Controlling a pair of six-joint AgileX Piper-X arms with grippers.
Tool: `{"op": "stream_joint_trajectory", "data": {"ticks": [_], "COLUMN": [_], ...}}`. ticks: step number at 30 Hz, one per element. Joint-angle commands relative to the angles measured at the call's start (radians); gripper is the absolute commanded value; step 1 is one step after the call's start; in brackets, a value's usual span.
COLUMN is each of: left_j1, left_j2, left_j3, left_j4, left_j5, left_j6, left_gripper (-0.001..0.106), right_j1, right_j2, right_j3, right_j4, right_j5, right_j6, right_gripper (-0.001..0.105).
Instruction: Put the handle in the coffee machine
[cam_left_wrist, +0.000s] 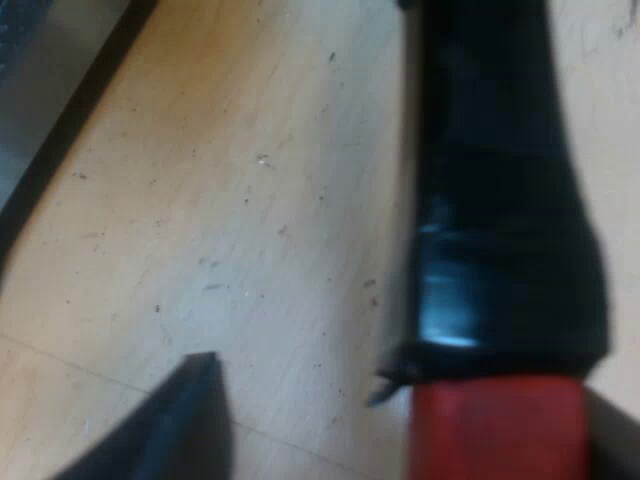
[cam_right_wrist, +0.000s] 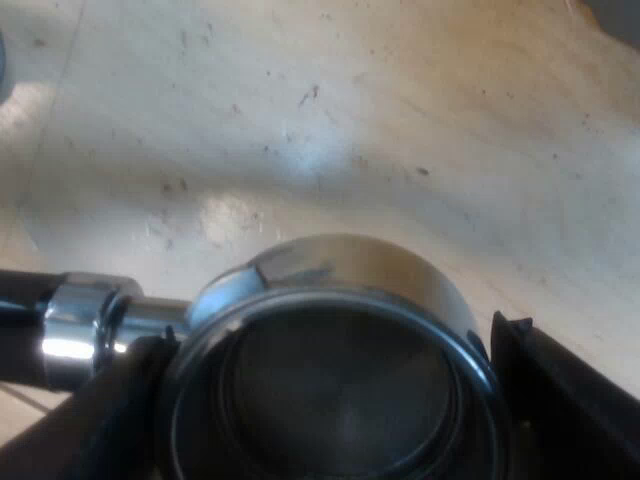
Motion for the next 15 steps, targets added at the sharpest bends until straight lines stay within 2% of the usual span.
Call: {"op": "stream_joint_trajectory", "data": {"ticks": [1,6,8,15], "left_j1": [-0.001,-0.001,-0.001,-0.001], "left_j2": [-0.009,-0.009,-0.009,-0.009], "left_j3": [-0.015,-0.015,-0.015,-0.015], "left_j4": [0.004,0.010,0.018,0.024], "left_j5": [0.000,0.000,0.000,0.000], "left_j6": [0.012,0.015,0.015,0.030], "left_gripper": [0.036,0.013,0.000,0.000], "right_j1": [-0.005,-0.005,-0.005,-0.005], "right_j2": [-0.019,-0.019,-0.019,-0.019], "right_j3": [-0.018,-0.018,-0.018,-0.018], "right_j4": [0.015,0.015,0.015,0.015], "right_j5": [-0.008,-0.008,-0.008,-0.008], "right_j6": [-0.019,-0.019,-0.019,-0.019], "right_gripper": [0.000,0.000,0.000,0.000]}}
